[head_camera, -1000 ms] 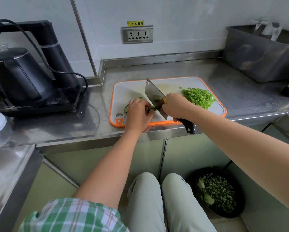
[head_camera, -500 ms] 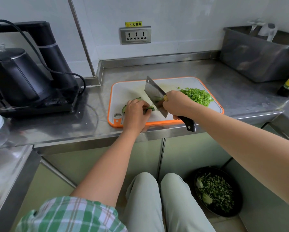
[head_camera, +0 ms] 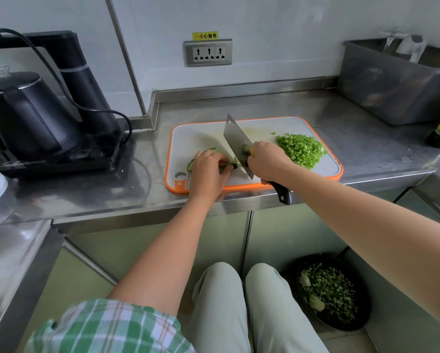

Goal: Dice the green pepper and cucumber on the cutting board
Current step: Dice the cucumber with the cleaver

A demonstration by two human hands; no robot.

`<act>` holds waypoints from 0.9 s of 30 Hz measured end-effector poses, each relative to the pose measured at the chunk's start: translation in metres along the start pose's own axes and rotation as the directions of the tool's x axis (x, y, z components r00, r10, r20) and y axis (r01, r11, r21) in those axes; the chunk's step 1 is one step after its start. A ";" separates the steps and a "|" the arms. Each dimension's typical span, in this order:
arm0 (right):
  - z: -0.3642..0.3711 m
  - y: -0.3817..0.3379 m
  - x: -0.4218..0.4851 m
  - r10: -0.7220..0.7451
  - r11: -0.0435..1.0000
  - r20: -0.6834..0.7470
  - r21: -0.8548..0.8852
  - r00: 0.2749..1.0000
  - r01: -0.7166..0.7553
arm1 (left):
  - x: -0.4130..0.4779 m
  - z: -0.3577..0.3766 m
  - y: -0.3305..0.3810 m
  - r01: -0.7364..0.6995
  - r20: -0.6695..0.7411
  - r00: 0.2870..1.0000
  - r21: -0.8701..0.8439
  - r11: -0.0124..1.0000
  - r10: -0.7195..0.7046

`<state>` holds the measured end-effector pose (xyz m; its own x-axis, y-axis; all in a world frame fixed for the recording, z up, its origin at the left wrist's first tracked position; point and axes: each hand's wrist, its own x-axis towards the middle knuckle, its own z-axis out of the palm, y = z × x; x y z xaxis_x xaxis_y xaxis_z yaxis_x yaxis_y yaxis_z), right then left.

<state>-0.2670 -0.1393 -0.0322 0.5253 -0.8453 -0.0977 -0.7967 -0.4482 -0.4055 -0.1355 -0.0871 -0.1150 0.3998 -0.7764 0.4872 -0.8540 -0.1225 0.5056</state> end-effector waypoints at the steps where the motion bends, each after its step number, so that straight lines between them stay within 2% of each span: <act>1: -0.002 0.002 0.000 0.001 1.000 -0.010 0.017 1.000 -0.001 | 0.001 0.000 0.000 -0.002 -0.001 1.000 0.003 1.000 0.002; 9: -0.008 -0.005 -0.007 -0.020 1.000 0.062 -0.007 0.998 0.020 | 0.002 0.002 0.001 0.007 -0.004 1.000 0.007 1.000 -0.007; 15: 0.000 -0.012 -0.004 -0.003 0.999 0.045 -0.036 0.999 0.005 | 0.003 0.003 -0.002 0.011 0.020 1.000 0.018 1.000 -0.011; 23: 0.003 0.001 0.005 0.047 0.997 -0.008 0.054 0.999 -0.046 | 0.001 0.001 -0.001 0.003 0.022 1.000 -0.008 1.000 -0.003; 27: -0.009 0.001 -0.001 0.027 0.997 0.012 0.071 1.000 -0.028 | 0.002 0.001 0.000 0.002 0.023 1.000 -0.029 1.000 -0.001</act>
<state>-0.2708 -0.1416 -0.0243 0.5071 -0.8536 -0.1191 -0.7877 -0.4029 -0.4661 -0.1351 -0.0896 -0.1144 0.3934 -0.7901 0.4701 -0.8431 -0.1062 0.5271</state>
